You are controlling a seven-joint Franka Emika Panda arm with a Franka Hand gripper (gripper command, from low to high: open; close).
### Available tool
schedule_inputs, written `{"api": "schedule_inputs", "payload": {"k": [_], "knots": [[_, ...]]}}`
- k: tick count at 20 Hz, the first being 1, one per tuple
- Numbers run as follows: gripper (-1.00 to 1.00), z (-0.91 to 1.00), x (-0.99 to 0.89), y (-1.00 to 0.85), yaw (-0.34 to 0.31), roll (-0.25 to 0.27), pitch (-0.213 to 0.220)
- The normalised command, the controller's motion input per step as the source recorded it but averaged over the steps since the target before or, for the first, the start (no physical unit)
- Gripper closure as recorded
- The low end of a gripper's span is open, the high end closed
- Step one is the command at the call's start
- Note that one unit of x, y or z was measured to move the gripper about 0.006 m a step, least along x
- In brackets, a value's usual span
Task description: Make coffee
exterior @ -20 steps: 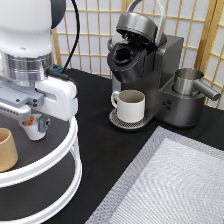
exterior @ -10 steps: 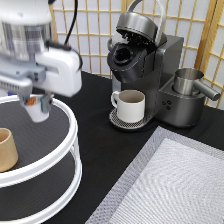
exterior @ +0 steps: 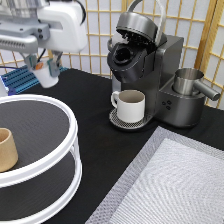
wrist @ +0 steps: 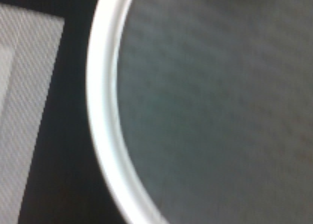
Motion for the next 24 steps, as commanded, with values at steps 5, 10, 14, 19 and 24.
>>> {"api": "schedule_inputs", "payload": {"k": [5, 10, 14, 19, 24], "knots": [[1.0, 0.39, 0.03, 0.06, 0.0, 0.331, 0.001], [1.0, 0.43, 0.16, 0.17, 0.0, 0.31, 0.014], [1.0, 0.38, 0.39, 0.32, 0.0, 0.225, 0.069], [1.0, 0.31, 0.6, 0.62, -0.007, 0.042, 0.174], [1.0, 0.53, 0.56, 0.69, -0.004, 0.03, 0.188]]}}
